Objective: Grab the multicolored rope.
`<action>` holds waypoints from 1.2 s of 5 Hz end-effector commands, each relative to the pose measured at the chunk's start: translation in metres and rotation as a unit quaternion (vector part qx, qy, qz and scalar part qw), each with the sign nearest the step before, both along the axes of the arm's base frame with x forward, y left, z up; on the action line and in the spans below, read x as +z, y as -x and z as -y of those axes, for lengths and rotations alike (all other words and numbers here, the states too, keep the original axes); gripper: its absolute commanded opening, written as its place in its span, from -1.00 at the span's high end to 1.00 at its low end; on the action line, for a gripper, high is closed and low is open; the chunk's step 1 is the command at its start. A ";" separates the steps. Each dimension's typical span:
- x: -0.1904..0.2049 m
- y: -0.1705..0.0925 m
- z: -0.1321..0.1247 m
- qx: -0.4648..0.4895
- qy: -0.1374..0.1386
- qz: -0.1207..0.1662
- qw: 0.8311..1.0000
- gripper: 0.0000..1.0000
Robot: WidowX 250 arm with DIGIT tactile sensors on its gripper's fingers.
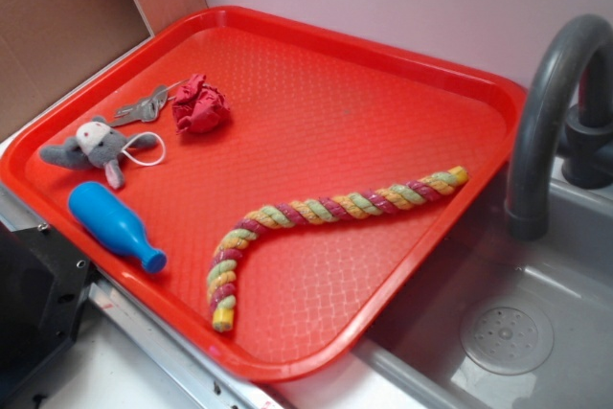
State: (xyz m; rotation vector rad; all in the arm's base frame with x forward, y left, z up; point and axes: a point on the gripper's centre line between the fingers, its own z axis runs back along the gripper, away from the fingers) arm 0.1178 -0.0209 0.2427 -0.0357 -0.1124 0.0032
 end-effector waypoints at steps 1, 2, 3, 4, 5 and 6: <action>0.000 0.000 0.000 0.000 0.000 0.000 1.000 -1.00; -0.005 -0.020 0.005 -0.062 -0.024 0.030 0.997 -1.00; -0.014 -0.035 0.020 -0.130 -0.017 0.040 0.991 -1.00; -0.028 -0.048 0.039 -0.179 -0.014 0.046 0.983 -1.00; -0.048 -0.062 0.067 -0.236 0.016 0.046 0.971 -1.00; -0.075 -0.072 0.089 -0.246 0.012 0.018 0.969 -1.00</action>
